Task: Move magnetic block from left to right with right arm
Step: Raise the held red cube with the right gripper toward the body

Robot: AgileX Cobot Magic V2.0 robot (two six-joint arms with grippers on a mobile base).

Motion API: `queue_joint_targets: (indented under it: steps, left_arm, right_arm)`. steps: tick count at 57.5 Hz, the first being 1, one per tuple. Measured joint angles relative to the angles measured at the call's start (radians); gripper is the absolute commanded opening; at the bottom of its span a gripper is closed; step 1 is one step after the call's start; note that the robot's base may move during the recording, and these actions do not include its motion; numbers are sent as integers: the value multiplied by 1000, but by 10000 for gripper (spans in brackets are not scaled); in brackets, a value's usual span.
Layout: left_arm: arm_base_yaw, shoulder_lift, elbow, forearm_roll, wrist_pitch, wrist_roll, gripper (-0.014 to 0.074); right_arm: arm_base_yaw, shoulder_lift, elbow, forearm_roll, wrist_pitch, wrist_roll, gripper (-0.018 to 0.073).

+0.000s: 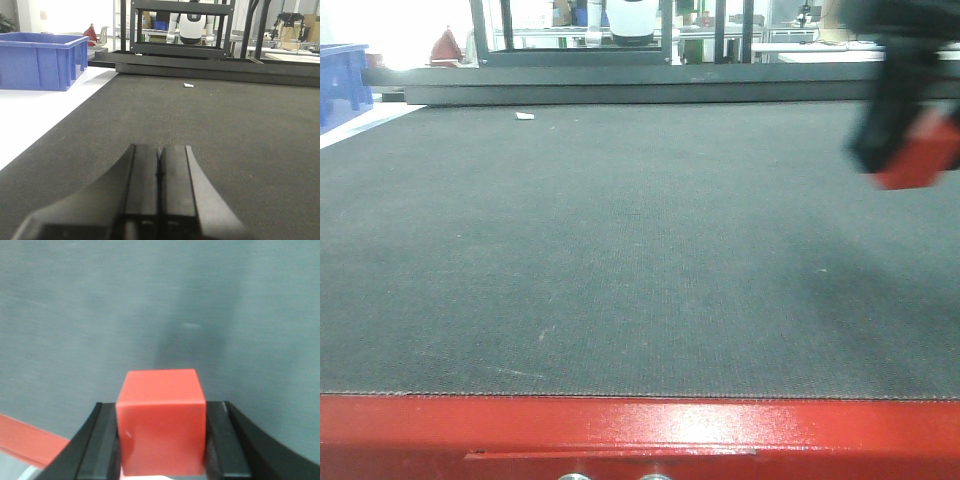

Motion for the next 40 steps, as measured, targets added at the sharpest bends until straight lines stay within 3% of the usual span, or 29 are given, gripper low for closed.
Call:
queue_joint_targets:
  steps: [9, 20, 32, 40]
  left_arm:
    - [0, 0, 0, 0, 0, 0, -126]
    - [0, 0, 0, -2, 0, 0, -126]
    - [0, 0, 0, -2, 0, 0, -126]
    - [0, 0, 0, -2, 0, 0, -126]
  right_arm:
    - [-188, -172, 161, 68, -149, -208, 326]
    - [-350, -371, 324, 77, -366, -273, 326]
    - [-383, -600, 480, 77, -556, -280, 326]
    - [-383, -755, 523, 79, -555, -281, 326]
